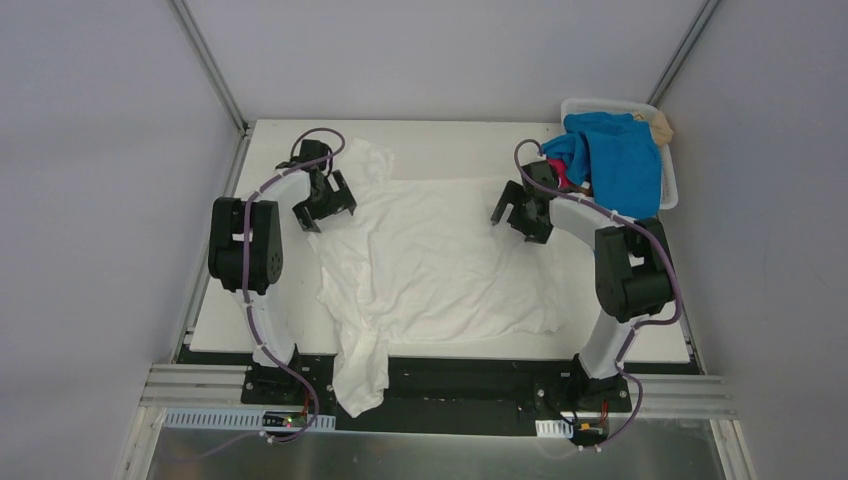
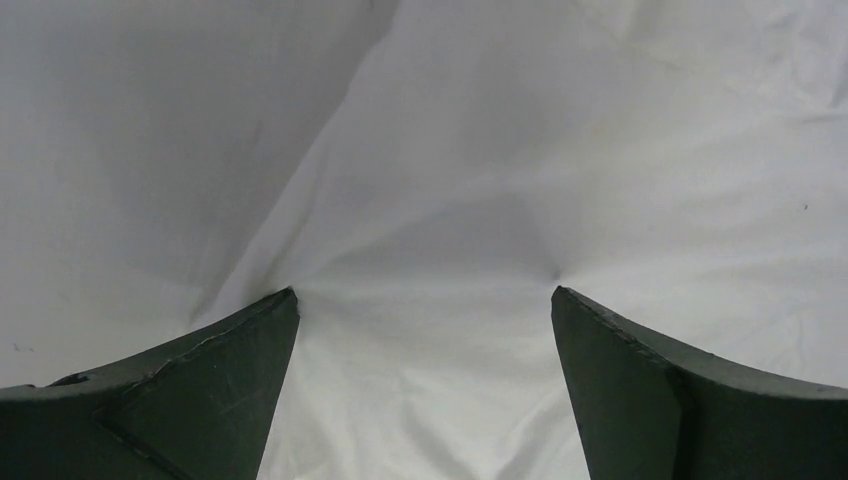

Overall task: Fold and stack the t-shirts
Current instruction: Flatten out the tshirt

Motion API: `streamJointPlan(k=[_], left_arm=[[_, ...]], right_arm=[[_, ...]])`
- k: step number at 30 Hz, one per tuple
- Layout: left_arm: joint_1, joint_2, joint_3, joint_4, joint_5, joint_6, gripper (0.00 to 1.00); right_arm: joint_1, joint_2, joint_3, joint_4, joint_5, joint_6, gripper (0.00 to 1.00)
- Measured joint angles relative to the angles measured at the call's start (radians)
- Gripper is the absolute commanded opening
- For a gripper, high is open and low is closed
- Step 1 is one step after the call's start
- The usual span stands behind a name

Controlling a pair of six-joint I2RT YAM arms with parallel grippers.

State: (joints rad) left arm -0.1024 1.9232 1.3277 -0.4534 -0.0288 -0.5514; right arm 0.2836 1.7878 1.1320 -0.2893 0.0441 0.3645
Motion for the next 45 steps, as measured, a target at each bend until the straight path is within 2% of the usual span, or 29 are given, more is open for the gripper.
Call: streamJointPlan(k=[5,10,15,23,26,33,36,38,41,45], left_arm=[[0.065,0.103,0.147,-0.050,-0.006,0.000,1.00],[0.091,0.253,0.385,-0.138,-0.013,0.011,1.00],[0.111,0.397,0.624,-0.185,-0.016,0.025,1.00],[0.147,0.532,0.857,-0.222,0.002,0.034,1.00],[0.163,0.562,0.912,-0.223,0.030,0.031,1.00],[0.170,0.554,0.912,-0.226,0.086,0.027,1.00],[0.169,0.492,0.845,-0.225,0.106,0.027,1.00],[0.167,0.399,0.747,-0.227,0.111,0.027,1.00],[0.154,0.206,0.570,-0.233,0.103,0.018,1.00],[0.061,-0.127,0.292,-0.220,0.015,-0.008,1.00]], right_arm=[[0.015,0.045,0.057,0.002,0.005,0.002,0.99],[0.022,0.073,0.091,-0.001,0.027,0.002,0.99],[0.022,0.160,0.204,-0.002,0.038,-0.009,0.99],[0.017,0.319,0.420,0.010,0.069,-0.034,0.99],[0.013,0.341,0.453,0.014,0.072,-0.037,0.99],[0.008,0.331,0.467,-0.021,0.077,-0.050,0.99],[0.008,0.269,0.444,-0.044,0.084,-0.050,0.99],[0.010,0.175,0.379,-0.037,0.090,-0.044,0.99],[0.016,-0.051,0.227,-0.030,0.098,-0.021,0.99],[0.020,-0.323,0.052,-0.015,0.092,0.028,0.99]])
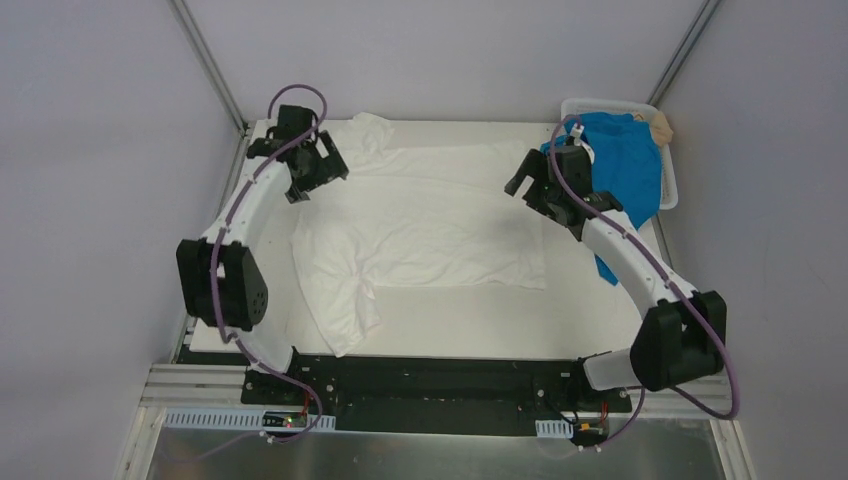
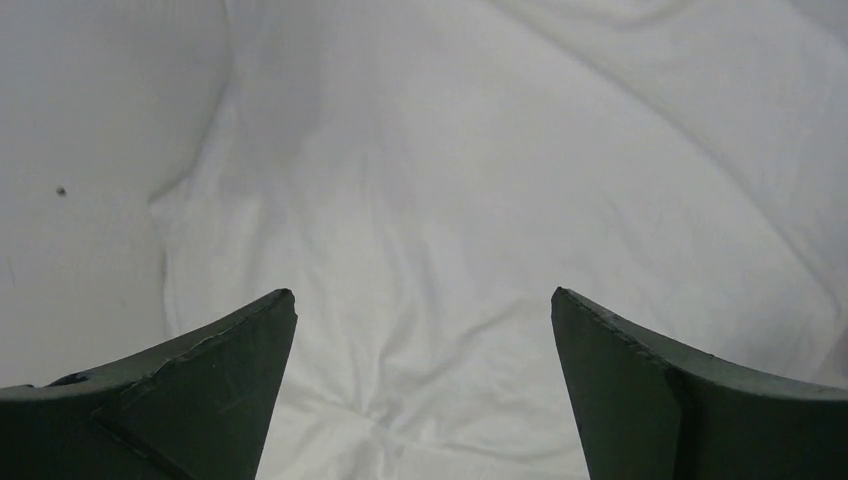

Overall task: Fold and stack the t-shirts
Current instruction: Flatten out the tshirt

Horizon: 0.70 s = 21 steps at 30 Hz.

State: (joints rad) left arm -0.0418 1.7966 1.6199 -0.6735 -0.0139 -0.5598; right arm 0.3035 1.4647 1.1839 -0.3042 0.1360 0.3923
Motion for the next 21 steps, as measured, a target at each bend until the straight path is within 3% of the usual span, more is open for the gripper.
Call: streamJointPlan(k=[4,7,13,21], left_arm=[[-0.212,-0.275,-0.270,0.013,-0.071,-0.062,1.00],[-0.307,-0.354,-0.444,0.012,-0.072,-0.116,1.00],[-0.340,-0.391,-0.737,-0.005,-0.066,-0.217,1.00],[-0.345,-0.536,-0.904,0.018,-0.091,-0.322,1.00]], right_arm=[[0.000,-0.147,-0.172,0.010,-0.023,0.035,0.99],[0.002,-0.192,-0.280,-0.008,-0.047,0.052,0.99],[0.011,-0.193,-0.373,-0.034,-0.105,0.095,0.99],[0.019,-0.068,-0.451,0.014,-0.124,0.130,0.99]])
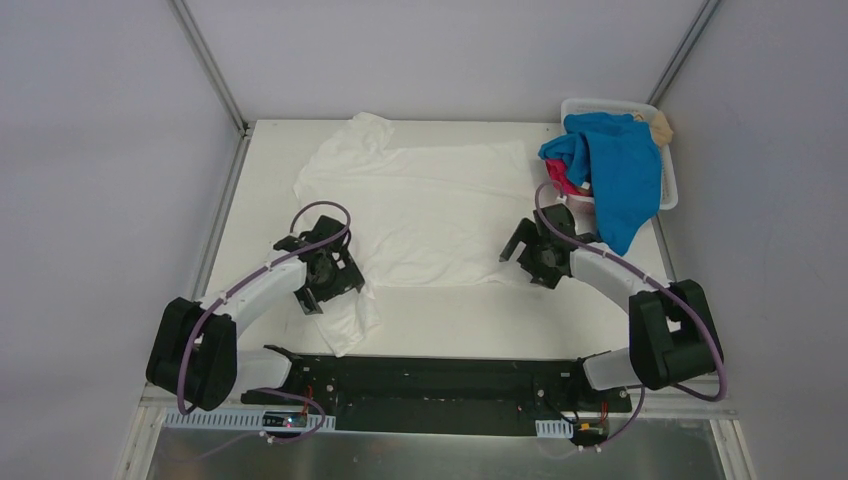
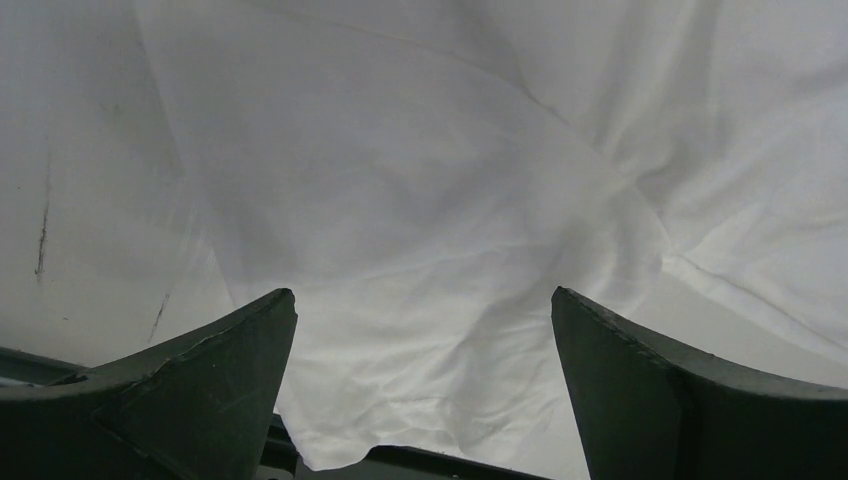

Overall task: Fold and stack the t-shirts
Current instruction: Flatten out the tshirt, then grab the side of the flattened tshirt closest away from the robot with both arms

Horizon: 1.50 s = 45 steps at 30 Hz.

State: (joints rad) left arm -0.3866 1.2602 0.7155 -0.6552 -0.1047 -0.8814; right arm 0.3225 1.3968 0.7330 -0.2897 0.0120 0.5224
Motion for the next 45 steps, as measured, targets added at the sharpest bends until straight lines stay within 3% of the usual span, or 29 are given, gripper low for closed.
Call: streamJointPlan(k=[6,12,20,25,29,34,37,40,45], left_arm=[[0.031,0.022,-0.027,0.029,-0.018,-0.027,1.00],[0.129,0.053,-0.037,0.030,-0.019,-0.024,1.00],[0.132,0.021,-0.006,0.021,0.028,0.043,1.00],[0.081,-0.118,0.008,-0.048,0.063,0.040,1.00],[-0.031,-0.206,0.034,-0.169,0.045,-0.043,1.00],[-0.154,-0.192,0.027,-0.327,0.004,-0.202,0.91],[-0.198,-0.191,-0.005,-0.379,-0.022,-0.303,0.80],[-0.204,-0.208,-0.050,-0.409,-0.045,-0.394,0.71],[-0.204,-0.242,-0.116,-0.400,-0.060,-0.473,0.65]], right_arm=[[0.000,0.023,0.005,0.018,0.045,0.050,0.99],[-0.010,0.002,-0.002,-0.030,0.140,0.093,0.99],[-0.018,-0.060,-0.021,-0.075,0.143,0.079,0.99],[-0.017,-0.183,-0.021,-0.100,0.138,0.064,0.99],[-0.017,-0.264,-0.021,-0.124,0.138,0.060,0.99],[-0.017,-0.290,-0.021,-0.157,0.141,0.053,0.99],[-0.017,-0.290,-0.021,-0.176,0.142,0.046,0.99],[-0.017,-0.289,-0.021,-0.186,0.142,0.040,0.99],[-0.017,-0.288,-0.021,-0.191,0.148,0.033,0.99]])
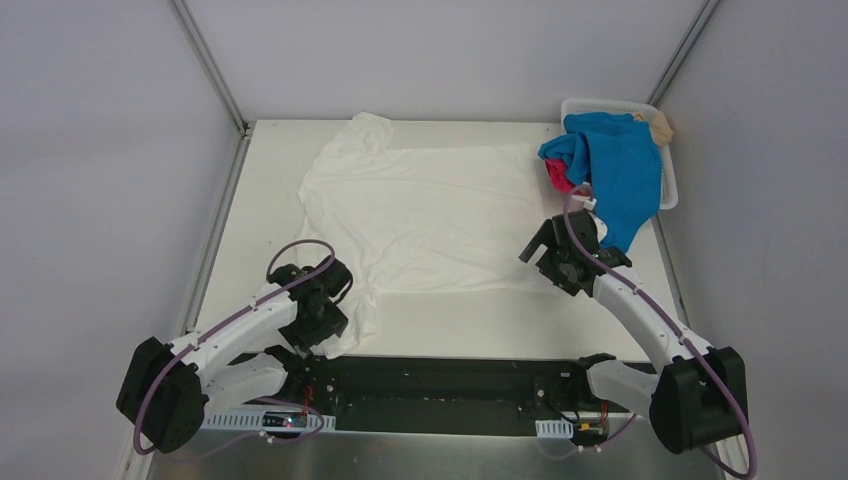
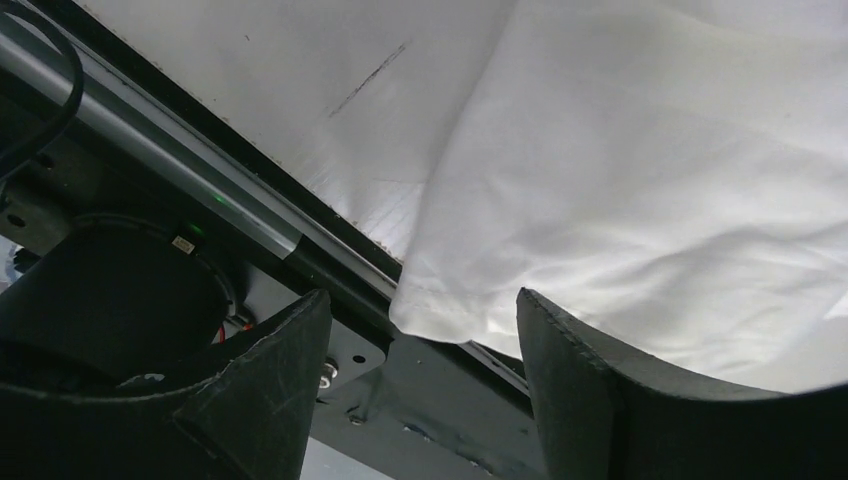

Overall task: Fold and stack the t-shirts
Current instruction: Grab the side of the flattened tshirt closest away from the robot with both arms

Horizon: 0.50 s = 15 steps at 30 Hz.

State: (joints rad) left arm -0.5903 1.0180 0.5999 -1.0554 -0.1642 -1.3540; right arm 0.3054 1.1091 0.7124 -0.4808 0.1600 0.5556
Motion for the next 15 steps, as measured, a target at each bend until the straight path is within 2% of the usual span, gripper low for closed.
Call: streamJointPlan(k=[3,5,7,8,9,15], left_arm=[[0.000,0.013,-0.036,0.033,0.007,-0.020,0.58],[0.000,0.034,-0.052,0.051,0.018,-0.027,0.49],[0.000,0.050,-0.064,0.079,0.031,-0.035,0.32],[0.000,0.052,-0.068,0.095,0.036,-0.040,0.19],[0.000,0.051,-0.072,0.114,0.045,-0.043,0.02],[0.000,0.027,-0.086,0.188,0.077,-0.034,0.00]], right_arm=[[0.000,0.000,0.000,-0.003,0.013,-0.004,0.99],[0.000,0.000,0.000,-0.004,0.021,-0.006,0.99],[0.000,0.000,0.000,-0.005,0.029,-0.006,0.99],[0.000,0.000,0.000,-0.005,0.034,-0.006,0.99],[0.000,0.000,0.000,-0.005,0.041,-0.004,0.99],[-0.007,-0.024,0.000,-0.040,0.092,0.029,0.99]])
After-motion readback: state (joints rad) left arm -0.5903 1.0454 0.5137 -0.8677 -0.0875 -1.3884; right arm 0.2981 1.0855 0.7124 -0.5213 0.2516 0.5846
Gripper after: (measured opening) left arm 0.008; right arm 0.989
